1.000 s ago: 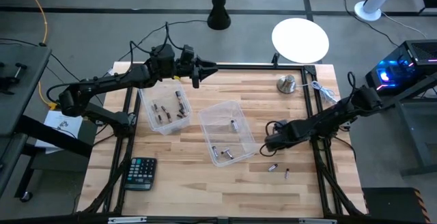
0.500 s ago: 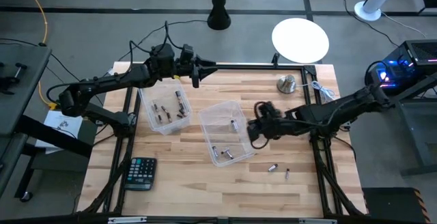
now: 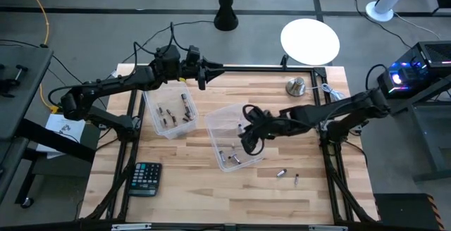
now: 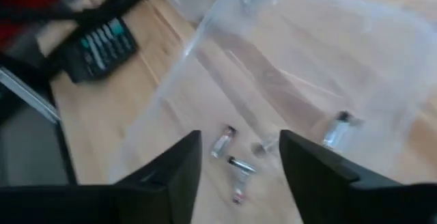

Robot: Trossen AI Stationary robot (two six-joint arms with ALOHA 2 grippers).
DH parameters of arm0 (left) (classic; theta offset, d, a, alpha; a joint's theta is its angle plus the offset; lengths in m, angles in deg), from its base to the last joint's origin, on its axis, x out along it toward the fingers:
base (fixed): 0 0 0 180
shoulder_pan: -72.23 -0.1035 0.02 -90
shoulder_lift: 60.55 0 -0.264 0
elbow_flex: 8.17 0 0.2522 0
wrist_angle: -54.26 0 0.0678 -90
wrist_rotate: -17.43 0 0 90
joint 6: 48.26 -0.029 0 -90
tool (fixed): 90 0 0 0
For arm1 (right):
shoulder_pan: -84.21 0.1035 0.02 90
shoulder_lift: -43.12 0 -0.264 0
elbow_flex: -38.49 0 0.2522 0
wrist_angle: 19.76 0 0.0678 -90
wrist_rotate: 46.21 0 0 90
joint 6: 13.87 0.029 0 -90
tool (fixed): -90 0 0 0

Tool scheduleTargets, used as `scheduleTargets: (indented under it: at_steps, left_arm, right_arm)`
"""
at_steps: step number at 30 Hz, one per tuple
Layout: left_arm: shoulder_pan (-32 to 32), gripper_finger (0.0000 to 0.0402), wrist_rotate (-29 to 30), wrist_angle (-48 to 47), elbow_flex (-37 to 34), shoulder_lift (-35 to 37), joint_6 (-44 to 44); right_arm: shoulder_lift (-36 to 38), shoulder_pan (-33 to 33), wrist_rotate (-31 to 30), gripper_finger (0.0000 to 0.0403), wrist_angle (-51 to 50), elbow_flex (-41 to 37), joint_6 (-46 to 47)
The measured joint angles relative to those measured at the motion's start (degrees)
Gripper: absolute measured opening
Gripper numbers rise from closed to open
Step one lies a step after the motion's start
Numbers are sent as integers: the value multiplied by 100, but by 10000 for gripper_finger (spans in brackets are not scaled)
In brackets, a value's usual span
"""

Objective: Sort batteries
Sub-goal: Put the silver battery into the right transparent bin

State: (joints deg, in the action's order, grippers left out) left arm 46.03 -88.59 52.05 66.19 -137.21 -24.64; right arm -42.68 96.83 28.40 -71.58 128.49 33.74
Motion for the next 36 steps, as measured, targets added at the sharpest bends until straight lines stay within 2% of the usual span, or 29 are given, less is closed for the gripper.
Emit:
scheduleTargets:
  at_steps: [4,6,9,12,15,19,24,29,36]
  left_arm:
    - [61,168,-526,-53,0,0,1]
    - [194,168,-1004,-233,1,0,-119]
    - [522,168,-1554,-895,2,7,-382]
    - [941,168,-1507,-1866,2,42,-835]
    - [1317,168,-1140,-2652,2,42,-1280]
    - [1642,168,-224,-2938,2,34,-1764]
    - [1744,168,479,-2753,2,28,-1923]
    - [1742,168,626,-2787,2,27,-1688]
    - [1742,168,630,-2804,2,26,-1414]
  right_arm:
    - [19,285,-7,213,-2094,892,121]
    - [22,603,111,214,-3021,1038,750]
    - [10,1156,820,215,-4013,885,2038]
    - [10,1814,1686,215,-3996,319,3073]
    - [0,2458,1961,215,-3054,-429,3330]
    - [-57,2867,1867,215,-1405,-1384,2178]
    - [-473,2769,1416,215,-1313,-1826,73]
    - [-992,2627,1208,215,-1218,-1994,-1961]
    - [-1536,2566,1239,215,-965,-2071,-2802]
